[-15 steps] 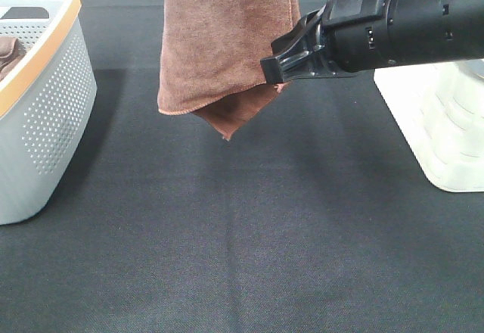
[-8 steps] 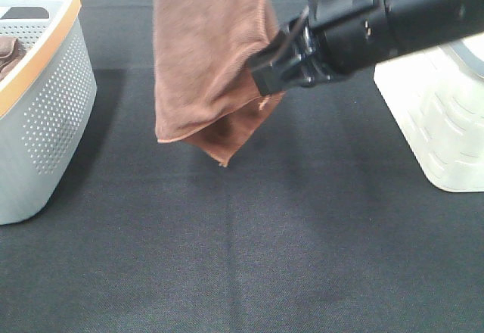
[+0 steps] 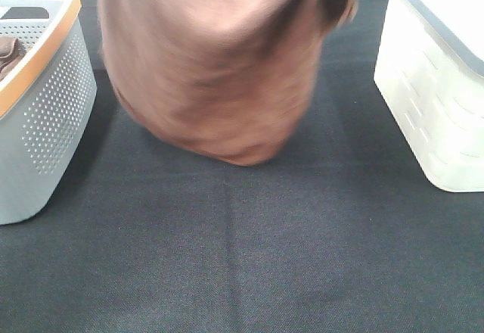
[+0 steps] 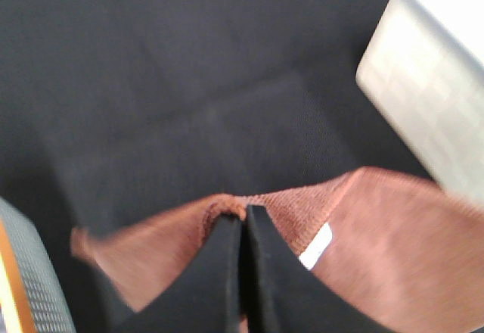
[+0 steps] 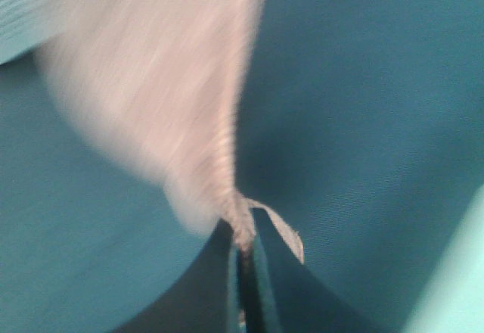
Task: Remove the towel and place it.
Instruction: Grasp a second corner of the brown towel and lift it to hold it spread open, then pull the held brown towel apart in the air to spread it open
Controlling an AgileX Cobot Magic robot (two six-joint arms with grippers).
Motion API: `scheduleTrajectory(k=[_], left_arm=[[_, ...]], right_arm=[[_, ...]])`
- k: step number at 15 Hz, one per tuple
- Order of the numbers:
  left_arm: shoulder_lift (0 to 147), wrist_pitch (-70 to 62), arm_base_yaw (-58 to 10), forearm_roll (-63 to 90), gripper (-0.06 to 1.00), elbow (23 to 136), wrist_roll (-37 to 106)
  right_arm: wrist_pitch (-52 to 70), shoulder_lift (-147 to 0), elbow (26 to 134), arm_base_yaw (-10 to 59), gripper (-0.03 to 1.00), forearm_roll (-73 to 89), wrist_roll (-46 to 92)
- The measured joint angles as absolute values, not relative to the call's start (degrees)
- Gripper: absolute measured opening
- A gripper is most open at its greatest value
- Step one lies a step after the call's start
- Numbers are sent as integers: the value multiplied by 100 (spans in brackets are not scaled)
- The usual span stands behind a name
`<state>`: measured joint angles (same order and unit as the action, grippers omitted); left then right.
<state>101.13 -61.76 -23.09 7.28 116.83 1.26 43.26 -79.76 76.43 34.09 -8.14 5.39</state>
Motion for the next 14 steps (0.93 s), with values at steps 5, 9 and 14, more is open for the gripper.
scheduleTrajectory(k=[5,9,14], left_arm=[[10806,-5529,-2309,390,0,11683,126],[11138,-4423,-2309,-46,0,11683,126],[11774,-2372,-2068,-298,0,11683,126]], right_arm=[[3684,-8583,8067,2962,0,-1811,-103],[2320,-9053,8079,2424,0,-1839,-458],[-544,-9895,8079,1994,0,-1845,-527]])
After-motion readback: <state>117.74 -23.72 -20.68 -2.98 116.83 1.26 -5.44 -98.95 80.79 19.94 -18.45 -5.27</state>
